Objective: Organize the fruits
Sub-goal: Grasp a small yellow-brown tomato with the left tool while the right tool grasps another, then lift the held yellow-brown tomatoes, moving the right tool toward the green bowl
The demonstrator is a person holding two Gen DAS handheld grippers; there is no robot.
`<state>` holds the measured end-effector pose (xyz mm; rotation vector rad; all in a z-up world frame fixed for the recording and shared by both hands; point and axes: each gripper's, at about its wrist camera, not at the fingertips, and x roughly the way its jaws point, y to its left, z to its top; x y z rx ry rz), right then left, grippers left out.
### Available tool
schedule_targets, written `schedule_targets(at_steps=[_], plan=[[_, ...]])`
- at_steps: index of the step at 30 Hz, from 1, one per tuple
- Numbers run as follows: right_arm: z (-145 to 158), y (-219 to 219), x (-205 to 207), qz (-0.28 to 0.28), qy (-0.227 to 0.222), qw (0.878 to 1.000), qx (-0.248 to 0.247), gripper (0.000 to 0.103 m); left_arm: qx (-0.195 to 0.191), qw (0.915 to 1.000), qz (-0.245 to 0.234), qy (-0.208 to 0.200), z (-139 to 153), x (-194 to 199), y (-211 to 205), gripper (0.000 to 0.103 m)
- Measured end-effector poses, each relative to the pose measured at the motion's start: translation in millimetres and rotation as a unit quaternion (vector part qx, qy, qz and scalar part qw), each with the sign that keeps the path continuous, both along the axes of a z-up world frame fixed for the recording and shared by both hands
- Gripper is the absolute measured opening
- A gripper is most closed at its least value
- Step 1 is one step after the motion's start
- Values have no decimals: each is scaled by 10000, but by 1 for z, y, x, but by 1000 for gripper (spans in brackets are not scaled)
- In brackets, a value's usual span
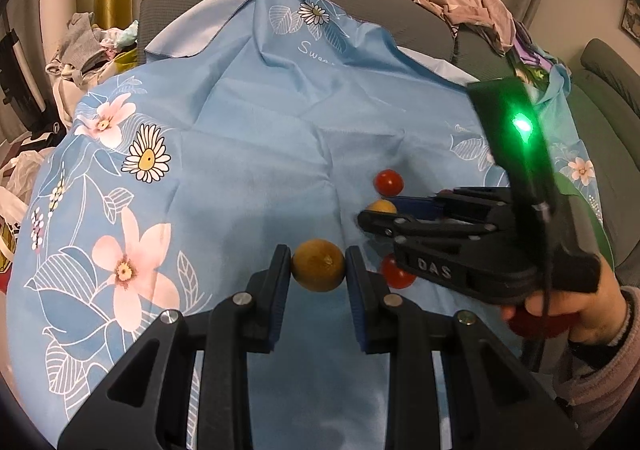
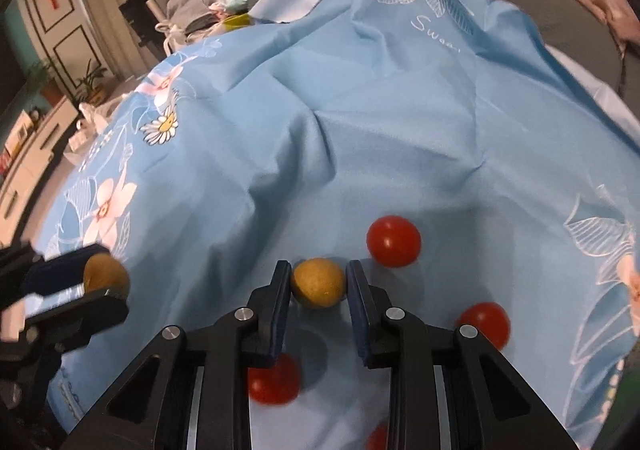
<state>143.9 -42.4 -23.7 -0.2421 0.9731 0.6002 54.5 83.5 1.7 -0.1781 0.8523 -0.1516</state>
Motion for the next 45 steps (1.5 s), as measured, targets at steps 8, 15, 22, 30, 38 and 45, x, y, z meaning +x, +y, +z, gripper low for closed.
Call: schedule_targets(at_steps=[8,15,22,30,38,45], plan=[[28,-24,-39,-54,-223,9994,272,29,78,9999,-77,-1,6,-10,-8,27],[42,-53,-76,-239,-352,9979,482,29,168,9997,-203,11,10,-29,-23,27],[51,-80,-112,-463,-475,9960,593,29,238,9992,-333,28,14,-48,-38,27],[61,-103,-143,-643,-589,9933,754,29,354,9980,-523,-1,22,-69,-59,27],[72,-123,-165,-830,-740,9896,910,29,456,9963,-720,-63,31,-84,-78,27],[80,-139,-176,-979,-873,9856,1067,29,544,9945,-885,-141,40,-90,-94,27]])
